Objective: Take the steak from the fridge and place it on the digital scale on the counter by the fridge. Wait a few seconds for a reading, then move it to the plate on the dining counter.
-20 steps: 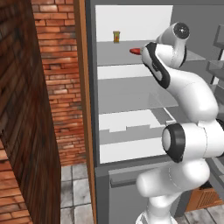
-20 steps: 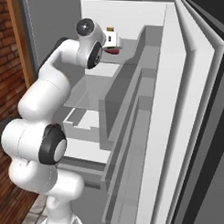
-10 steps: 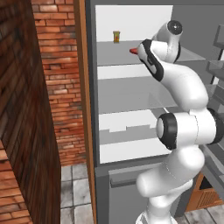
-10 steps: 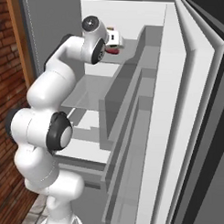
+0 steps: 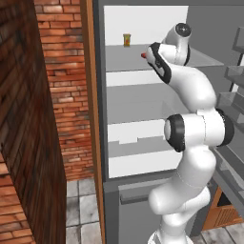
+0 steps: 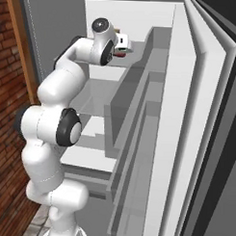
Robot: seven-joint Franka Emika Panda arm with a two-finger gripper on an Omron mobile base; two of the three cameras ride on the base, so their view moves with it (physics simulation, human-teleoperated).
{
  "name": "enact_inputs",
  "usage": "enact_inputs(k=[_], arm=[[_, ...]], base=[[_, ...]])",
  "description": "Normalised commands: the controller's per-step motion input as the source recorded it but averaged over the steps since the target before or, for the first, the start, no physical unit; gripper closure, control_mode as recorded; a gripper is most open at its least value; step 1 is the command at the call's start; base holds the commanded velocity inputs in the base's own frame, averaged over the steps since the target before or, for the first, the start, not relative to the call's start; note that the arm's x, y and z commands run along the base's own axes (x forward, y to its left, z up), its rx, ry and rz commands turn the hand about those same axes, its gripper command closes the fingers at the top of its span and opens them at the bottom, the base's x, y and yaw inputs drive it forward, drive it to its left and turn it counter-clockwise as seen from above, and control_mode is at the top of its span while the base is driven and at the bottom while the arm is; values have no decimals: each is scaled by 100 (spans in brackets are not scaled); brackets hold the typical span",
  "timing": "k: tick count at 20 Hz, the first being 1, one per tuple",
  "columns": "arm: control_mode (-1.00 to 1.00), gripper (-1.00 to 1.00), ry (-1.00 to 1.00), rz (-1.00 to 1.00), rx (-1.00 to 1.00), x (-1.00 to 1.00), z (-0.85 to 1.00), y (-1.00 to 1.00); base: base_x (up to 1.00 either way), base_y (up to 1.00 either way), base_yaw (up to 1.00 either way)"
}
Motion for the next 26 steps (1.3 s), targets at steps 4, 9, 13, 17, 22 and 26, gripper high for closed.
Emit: enact_inputs(k=[4,9,13,17,22,26], arm=[[-100,-100,4,0,0,41,-7,-3],[-100,-100,4,0,1,40,-7,-8],[-100,-100,3,2,2,37,-9,-13],[-100,-100,4,5,2,40,-12,-9],[-100,-100,3,9,3,36,-14,-4],[-100,-100,1,9,2,33,-13,0]], base=[[0,0,0],[0,0,0],[0,0,0],[0,0,0],[0,0,0],[0,0,0]])
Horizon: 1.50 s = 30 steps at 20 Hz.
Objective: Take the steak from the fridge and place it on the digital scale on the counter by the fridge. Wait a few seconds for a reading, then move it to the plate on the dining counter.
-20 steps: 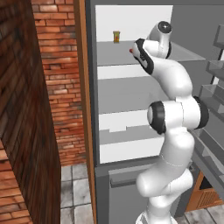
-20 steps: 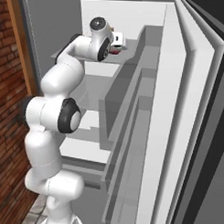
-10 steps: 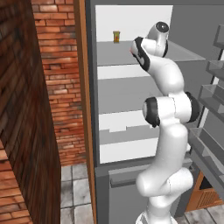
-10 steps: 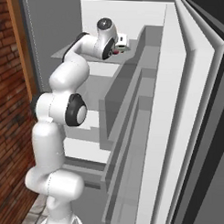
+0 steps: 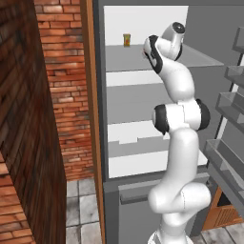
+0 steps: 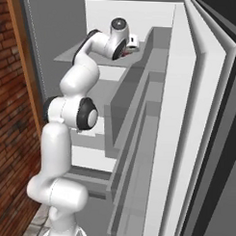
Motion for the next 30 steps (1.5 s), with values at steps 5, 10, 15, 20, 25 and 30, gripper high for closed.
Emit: enact_inputs(k=[5,10,15,20,25,30], arm=[[-100,-100,6,8,1,20,-27,0],[-100,100,7,3,0,1,-48,4],[-100,100,0,0,0,-21,-36,1],[-100,100,-13,0,0,-90,-25,6],[-100,100,-24,0,0,-100,-36,21],[-100,100,-27,0,0,-100,-45,28]], base=[[0,0,0],[0,0,0],[0,0,0],[0,0,0],[0,0,0],[0,0,0]])
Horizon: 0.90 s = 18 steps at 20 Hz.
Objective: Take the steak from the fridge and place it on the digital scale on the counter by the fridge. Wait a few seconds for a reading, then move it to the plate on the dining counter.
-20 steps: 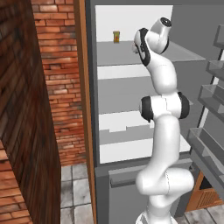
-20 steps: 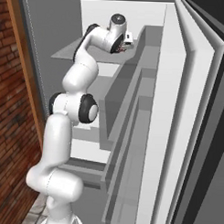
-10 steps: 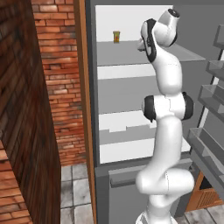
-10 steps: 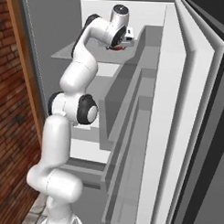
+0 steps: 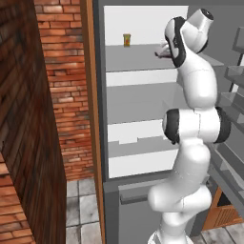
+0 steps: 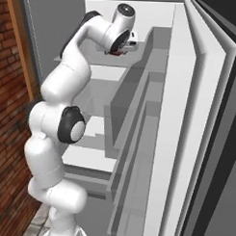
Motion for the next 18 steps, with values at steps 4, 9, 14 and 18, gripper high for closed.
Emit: enact_inputs(k=[4,9,14,18], arm=[[-100,100,-30,0,0,-100,-39,33],[-100,100,-27,0,0,-100,-5,34],[-100,100,-13,0,2,-100,17,37],[-100,100,0,-1,2,-100,19,28]], base=[[0,0,0],[0,0,0],[0,0,0],[0,0,0]])
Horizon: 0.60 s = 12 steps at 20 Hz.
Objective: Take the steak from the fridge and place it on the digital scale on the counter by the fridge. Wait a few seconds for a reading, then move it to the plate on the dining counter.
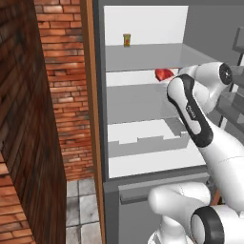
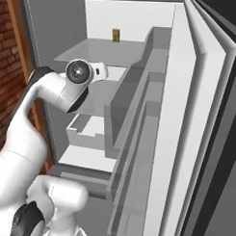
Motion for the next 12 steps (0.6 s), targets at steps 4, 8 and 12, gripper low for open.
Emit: enact_inputs(k=[4,8,12], arm=[[-100,100,9,-2,2,-100,2,20],[-100,100,15,-4,2,-100,-1,12],[-100,100,21,-6,0,-83,-13,17]], base=[[0,0,0],[0,0,0],[0,0,0]])
